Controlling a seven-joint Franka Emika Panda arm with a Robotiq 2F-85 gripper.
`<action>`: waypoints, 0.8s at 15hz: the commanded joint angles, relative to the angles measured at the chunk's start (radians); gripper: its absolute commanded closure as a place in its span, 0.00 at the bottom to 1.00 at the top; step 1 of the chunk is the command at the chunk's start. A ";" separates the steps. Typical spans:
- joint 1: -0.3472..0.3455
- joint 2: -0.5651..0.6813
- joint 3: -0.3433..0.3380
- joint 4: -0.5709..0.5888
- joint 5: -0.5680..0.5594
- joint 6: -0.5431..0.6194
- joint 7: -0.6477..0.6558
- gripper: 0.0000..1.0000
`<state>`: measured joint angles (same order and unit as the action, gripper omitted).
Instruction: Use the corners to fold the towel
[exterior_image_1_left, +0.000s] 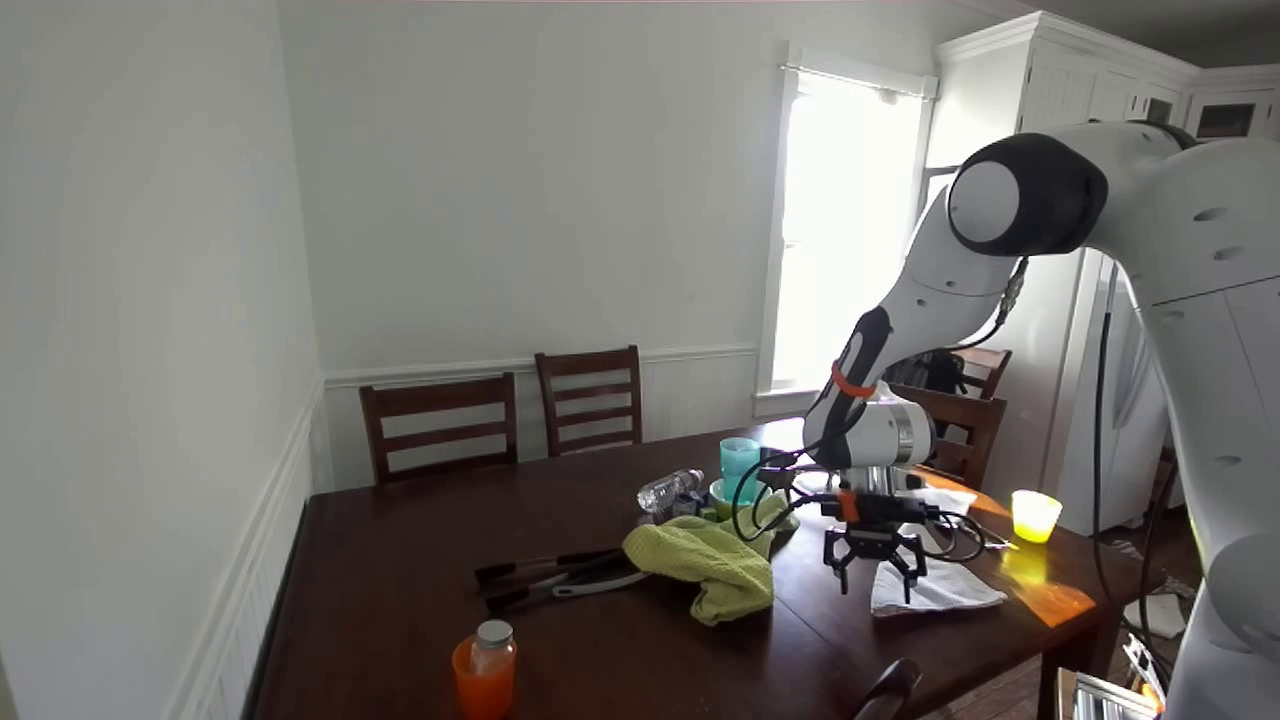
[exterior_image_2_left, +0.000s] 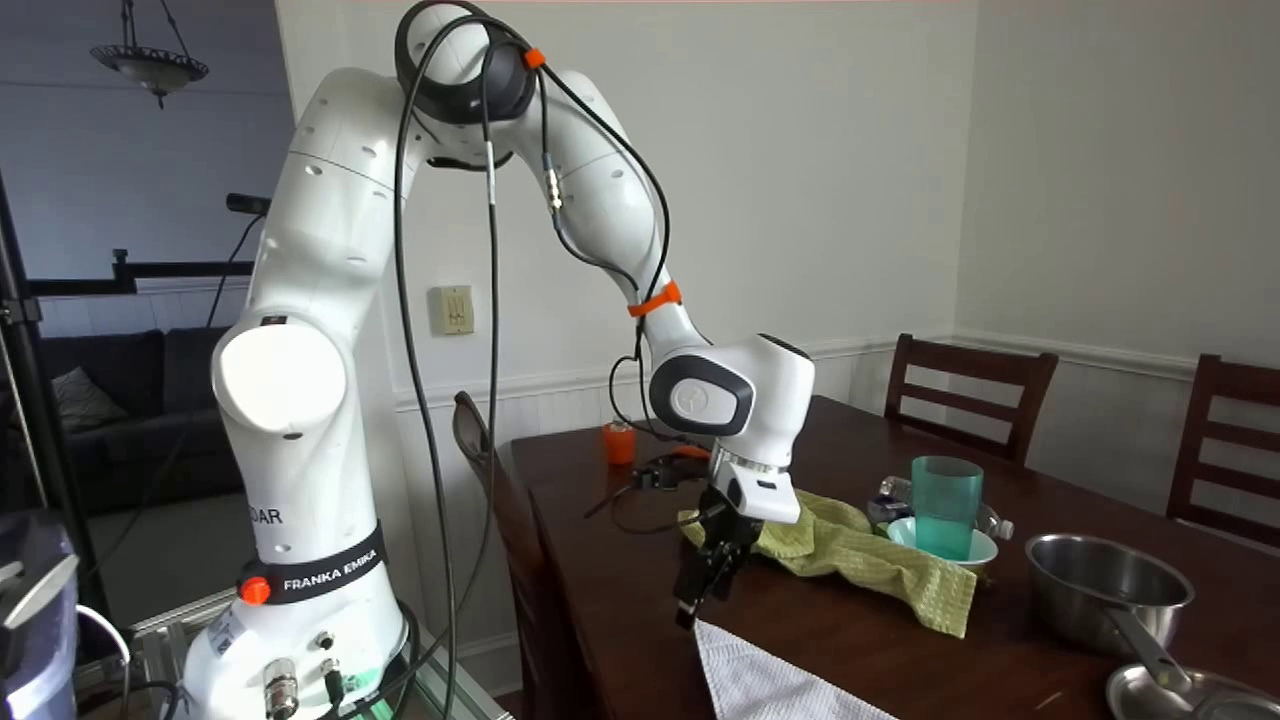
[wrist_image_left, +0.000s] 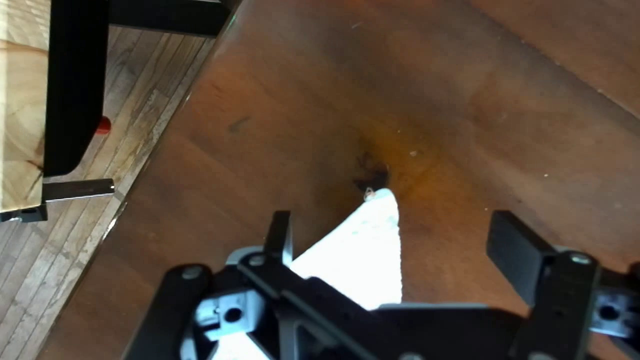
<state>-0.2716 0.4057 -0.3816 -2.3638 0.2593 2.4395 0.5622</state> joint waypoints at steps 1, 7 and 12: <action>-0.035 0.017 0.035 -0.004 0.065 0.034 -0.068 0.00; -0.039 0.038 0.044 -0.002 0.092 0.063 -0.104 0.56; -0.039 0.023 0.036 -0.001 0.082 0.075 -0.113 0.91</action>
<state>-0.2879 0.4444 -0.3537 -2.3642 0.3170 2.4991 0.4847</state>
